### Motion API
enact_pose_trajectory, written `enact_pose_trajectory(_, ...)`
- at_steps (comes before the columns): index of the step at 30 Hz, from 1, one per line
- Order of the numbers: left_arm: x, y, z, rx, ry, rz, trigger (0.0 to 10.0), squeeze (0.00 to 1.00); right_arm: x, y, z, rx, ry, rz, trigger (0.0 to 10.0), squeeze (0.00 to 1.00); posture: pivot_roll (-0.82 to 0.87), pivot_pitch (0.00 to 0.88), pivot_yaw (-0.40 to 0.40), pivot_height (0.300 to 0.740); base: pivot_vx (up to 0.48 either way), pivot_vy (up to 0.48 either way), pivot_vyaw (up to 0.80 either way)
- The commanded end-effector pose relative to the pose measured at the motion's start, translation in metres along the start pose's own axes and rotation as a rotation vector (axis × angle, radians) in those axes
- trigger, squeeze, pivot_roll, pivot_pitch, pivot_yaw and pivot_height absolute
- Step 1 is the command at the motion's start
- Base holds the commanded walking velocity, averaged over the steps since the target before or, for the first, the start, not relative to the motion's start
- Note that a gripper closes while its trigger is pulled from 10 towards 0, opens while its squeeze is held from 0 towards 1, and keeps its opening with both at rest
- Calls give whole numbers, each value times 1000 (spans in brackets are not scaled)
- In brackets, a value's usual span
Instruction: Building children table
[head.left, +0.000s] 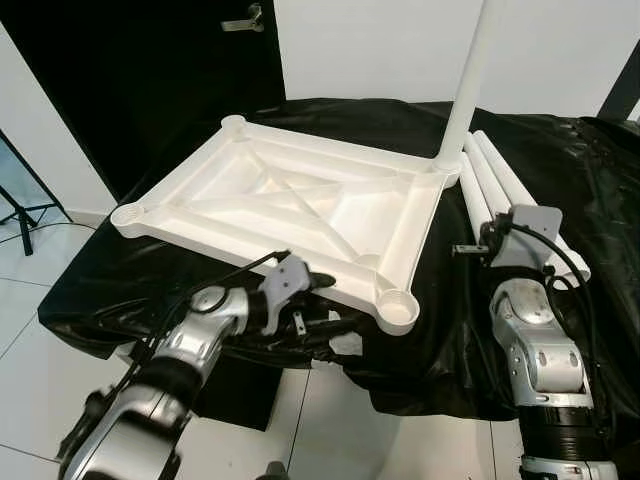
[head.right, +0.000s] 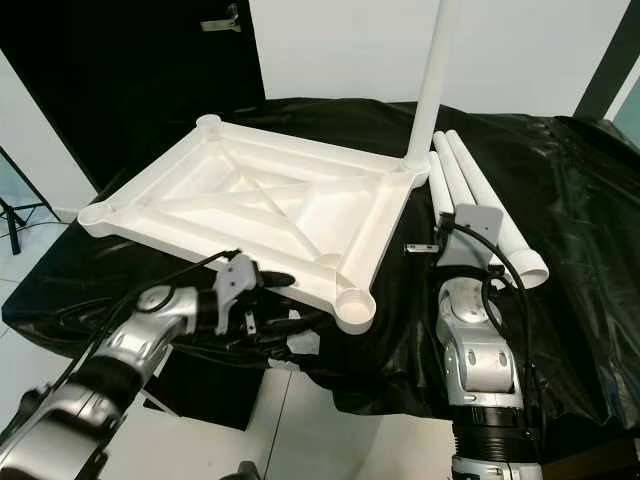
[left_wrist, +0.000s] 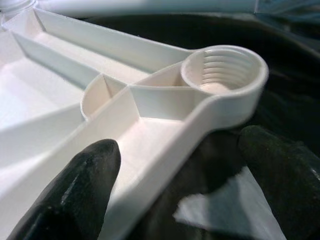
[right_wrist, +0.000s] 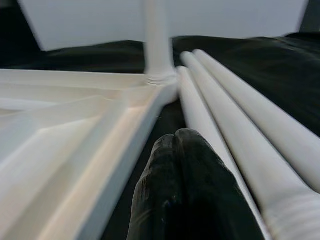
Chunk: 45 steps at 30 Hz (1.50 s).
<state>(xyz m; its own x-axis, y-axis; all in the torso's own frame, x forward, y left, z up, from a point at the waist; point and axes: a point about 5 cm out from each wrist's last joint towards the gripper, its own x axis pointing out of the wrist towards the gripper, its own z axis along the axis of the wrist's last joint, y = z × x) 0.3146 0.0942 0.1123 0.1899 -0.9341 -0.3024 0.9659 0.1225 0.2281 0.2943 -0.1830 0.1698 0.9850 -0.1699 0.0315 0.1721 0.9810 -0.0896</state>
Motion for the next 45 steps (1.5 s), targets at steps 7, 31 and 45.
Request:
enact_pose_trajectory(7,6,7,-1,50,63,103,10000,27,-7,-4,-5,9,42,-13,10000,0,104,0,39,740,0,0,0)
enact_pose_trajectory(31,34,9,-17,128,330,72,0,0,-2,1,9,48,7,13,10000,0,105,0,42,740,0,0,0)
enact_pose_trajectory(45,80,-2,9,71,121,216,10000,0,-4,3,9,54,11,17,10000,0,99,0,49,740,0,0,0)
